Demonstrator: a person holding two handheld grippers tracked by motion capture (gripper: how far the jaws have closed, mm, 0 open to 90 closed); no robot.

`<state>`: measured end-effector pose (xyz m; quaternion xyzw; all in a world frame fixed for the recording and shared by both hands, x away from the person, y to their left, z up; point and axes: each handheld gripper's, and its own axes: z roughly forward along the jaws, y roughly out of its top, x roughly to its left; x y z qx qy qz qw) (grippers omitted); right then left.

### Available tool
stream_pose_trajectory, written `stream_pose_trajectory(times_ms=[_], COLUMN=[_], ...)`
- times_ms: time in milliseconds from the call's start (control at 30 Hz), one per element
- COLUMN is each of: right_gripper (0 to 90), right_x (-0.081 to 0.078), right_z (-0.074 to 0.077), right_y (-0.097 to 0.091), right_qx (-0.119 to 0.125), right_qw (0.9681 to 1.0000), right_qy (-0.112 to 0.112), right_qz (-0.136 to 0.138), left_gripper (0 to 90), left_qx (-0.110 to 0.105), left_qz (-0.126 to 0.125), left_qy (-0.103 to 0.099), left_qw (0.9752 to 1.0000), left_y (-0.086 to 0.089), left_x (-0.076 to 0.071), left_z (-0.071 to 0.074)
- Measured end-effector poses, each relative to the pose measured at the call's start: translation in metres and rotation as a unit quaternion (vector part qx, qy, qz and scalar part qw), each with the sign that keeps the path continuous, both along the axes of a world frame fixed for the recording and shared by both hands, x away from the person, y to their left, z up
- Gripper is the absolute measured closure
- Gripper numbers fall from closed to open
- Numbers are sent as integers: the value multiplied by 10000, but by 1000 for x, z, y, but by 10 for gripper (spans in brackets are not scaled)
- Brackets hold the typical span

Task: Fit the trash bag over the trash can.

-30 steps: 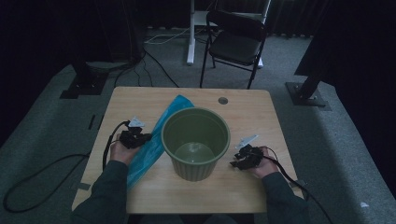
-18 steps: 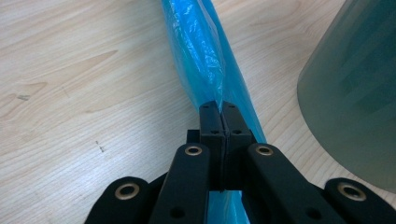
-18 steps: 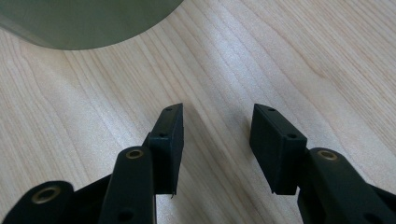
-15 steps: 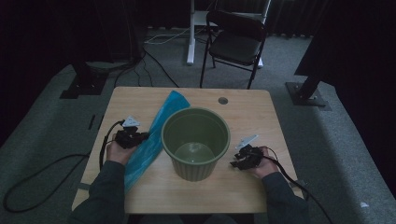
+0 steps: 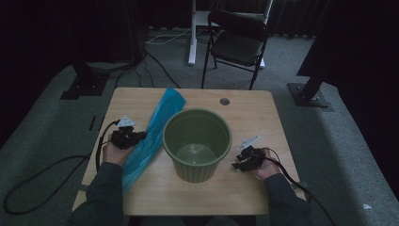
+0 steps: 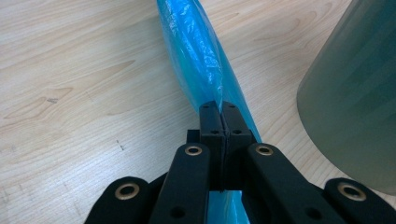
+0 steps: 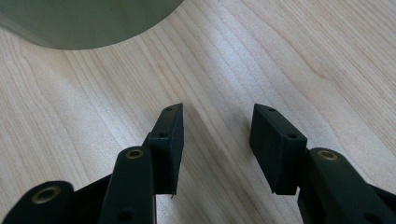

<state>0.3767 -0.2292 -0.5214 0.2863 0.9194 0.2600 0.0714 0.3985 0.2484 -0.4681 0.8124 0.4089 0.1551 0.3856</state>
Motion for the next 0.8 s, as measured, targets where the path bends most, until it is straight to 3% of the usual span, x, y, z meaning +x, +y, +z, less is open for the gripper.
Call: stream_pose_trajectory(times_ms=[800], right_gripper=[540], right_x=[1], right_z=[0], right_y=[0], right_qx=[26], right_qw=[10000], right_qy=[-1], right_qz=[-2], left_gripper=[894], left_qx=[-105], left_qz=[-119], left_qy=[-134], left_qw=[9998], left_y=[4], left_x=[-6], left_z=[11])
